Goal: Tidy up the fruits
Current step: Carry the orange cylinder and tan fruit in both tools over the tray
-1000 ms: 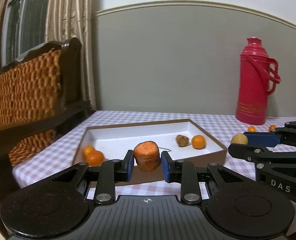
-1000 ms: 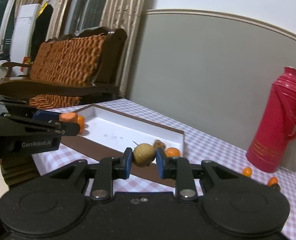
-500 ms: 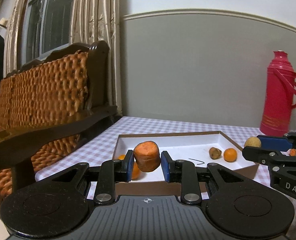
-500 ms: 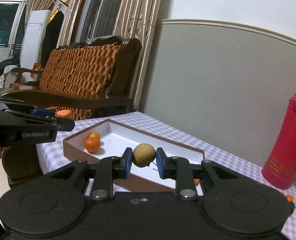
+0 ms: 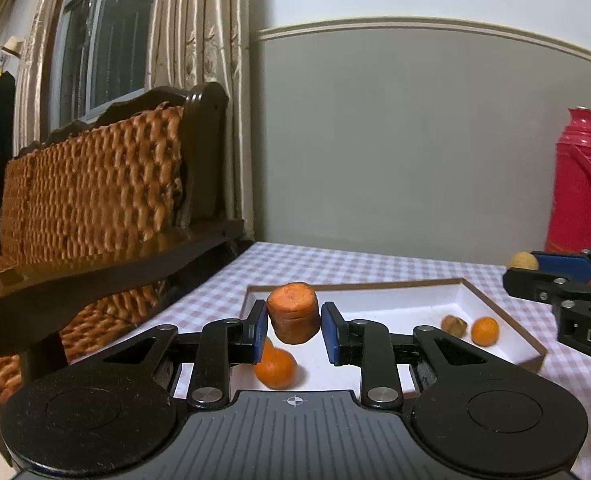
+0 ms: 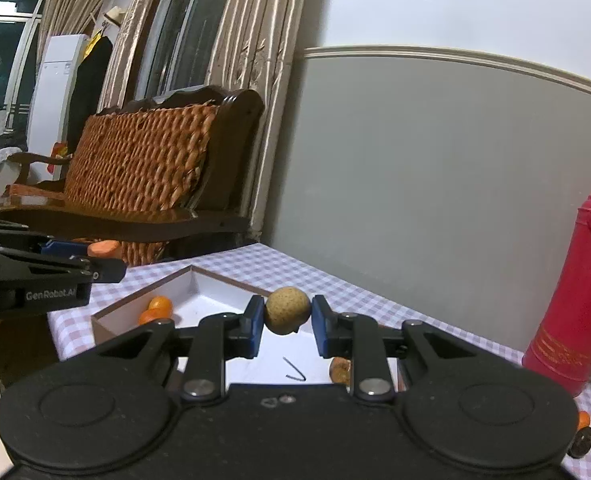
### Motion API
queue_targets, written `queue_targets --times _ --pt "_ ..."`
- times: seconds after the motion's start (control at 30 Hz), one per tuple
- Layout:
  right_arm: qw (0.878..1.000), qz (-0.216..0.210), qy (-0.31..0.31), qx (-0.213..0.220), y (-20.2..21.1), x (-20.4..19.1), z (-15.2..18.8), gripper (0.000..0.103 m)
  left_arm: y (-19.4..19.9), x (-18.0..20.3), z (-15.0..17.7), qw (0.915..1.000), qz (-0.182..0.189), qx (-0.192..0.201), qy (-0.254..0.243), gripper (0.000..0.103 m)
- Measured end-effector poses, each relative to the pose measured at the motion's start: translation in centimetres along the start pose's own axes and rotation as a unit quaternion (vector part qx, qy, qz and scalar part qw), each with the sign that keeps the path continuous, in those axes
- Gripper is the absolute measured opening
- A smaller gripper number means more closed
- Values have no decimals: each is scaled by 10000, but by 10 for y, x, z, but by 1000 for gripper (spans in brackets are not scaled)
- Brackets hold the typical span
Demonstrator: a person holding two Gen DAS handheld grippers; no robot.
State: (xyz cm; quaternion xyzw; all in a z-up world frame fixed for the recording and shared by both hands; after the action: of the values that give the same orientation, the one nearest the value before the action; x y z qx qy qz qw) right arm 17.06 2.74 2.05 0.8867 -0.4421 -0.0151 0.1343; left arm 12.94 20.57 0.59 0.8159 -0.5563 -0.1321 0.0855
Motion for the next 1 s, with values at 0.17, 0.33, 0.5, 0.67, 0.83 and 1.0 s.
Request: queue_targets --times 0.17,0.33,0.5,0.67,0.83,1.0 --pt "9999 30 -96 -1 -12 7 -1 17 -18 -2 -7 10000 -57 20 -3 29" --pt "9998 96 -168 -55 -27 16 0 17 -36 -1 -16 9999 -62 74 -59 29" --pt "9995 176 -257 -70 -41 26 -2 17 -53 2 -17 10000 -45 7 -55 29" --pt "9987 252 -426 -150 -60 40 -1 17 -71 3 -16 9999 -48 -83 -103 29" --pt "9977 306 -533 -270 -78 52 3 17 -89 3 -13 9997 8 -225 -95 29" --pt "9974 285 -553 -366 -93 55 6 17 -103 3 -9 9994 -26 -332 -87 29"
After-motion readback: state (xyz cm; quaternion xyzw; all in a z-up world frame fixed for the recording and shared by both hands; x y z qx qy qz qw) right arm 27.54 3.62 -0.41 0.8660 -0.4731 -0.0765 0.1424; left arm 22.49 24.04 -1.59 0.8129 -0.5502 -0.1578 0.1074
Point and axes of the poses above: each gripper's, at about its wrist camera, not at the fingertips, and y roughly against the way its jaws point, x to its right, z to its underside, the point moved 8 cm from there along -y, roughly the way its jaws point, and after that the axes turned 4 degrees about -y, right-handed, at the moved point
